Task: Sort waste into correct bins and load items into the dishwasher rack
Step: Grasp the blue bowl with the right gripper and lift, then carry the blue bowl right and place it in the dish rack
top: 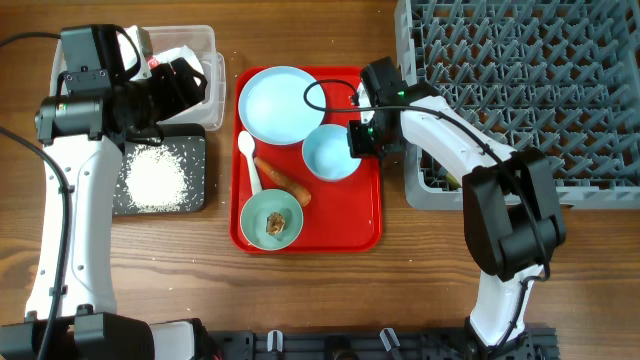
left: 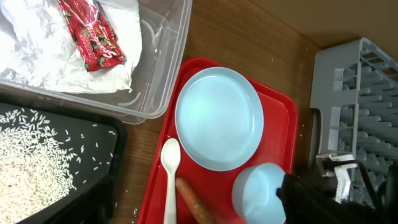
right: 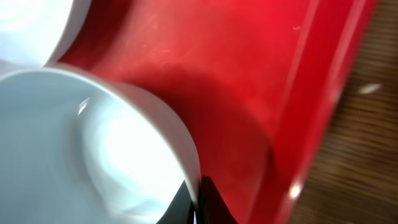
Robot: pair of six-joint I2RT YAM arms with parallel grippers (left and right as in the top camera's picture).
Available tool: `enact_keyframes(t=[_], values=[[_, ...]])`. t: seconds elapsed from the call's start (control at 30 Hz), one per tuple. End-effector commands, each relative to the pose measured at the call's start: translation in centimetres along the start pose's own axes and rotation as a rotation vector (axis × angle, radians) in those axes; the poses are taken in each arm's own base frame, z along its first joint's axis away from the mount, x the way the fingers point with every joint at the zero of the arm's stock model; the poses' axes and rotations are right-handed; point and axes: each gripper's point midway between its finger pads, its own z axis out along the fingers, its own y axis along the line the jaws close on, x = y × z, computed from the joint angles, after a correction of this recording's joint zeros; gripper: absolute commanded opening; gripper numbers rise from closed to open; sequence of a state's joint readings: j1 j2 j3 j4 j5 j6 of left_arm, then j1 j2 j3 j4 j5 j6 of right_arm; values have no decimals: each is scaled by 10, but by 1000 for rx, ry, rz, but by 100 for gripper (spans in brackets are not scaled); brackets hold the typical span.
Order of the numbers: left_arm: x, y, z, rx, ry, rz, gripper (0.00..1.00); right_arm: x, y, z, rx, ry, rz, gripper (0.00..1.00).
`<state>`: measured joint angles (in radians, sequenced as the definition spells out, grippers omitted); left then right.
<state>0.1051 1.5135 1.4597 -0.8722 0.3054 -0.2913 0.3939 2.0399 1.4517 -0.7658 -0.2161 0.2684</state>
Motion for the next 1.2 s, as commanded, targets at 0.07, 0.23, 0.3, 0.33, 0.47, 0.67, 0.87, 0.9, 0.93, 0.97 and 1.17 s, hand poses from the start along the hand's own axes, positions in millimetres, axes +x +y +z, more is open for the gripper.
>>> enact_keyframes(t=[0.07, 0.23, 0.3, 0.33, 0.47, 0.67, 0.87, 0.9, 0.93, 0.97, 1.17], values=[[3, 0, 2, 9, 16, -8, 100, -58, -18, -104, 210, -310, 4, 4], [8, -2, 3, 11, 34, -14, 100, -90, -74, -205, 566, -641, 130, 4], [10, -4, 3, 12, 43, -10, 100, -97, -92, -228, 675, -720, 171, 4], [11, -5, 3, 13, 46, -8, 100, -102, -103, -240, 743, -774, 207, 4], [12, -6, 4, 13, 49, -7, 100, -123, -133, -254, 903, -869, 249, 4], [12, -6, 4, 14, 49, -7, 100, -171, -156, -241, 1081, -866, 27, 4], [12, -5, 4, 13, 48, -6, 100, -205, -172, -236, 1359, -821, -200, 4], [12, -5, 4, 13, 48, -7, 100, -209, -175, -233, 1376, -828, -211, 4], [12, -6, 4, 13, 47, -6, 100, -211, -176, -229, 1383, -829, -223, 4], [12, -6, 4, 13, 47, -6, 100, -215, -177, -223, 1387, -821, -258, 4], [12, -5, 4, 13, 48, -7, 100, -222, -201, -184, 1393, -743, -350, 4]])
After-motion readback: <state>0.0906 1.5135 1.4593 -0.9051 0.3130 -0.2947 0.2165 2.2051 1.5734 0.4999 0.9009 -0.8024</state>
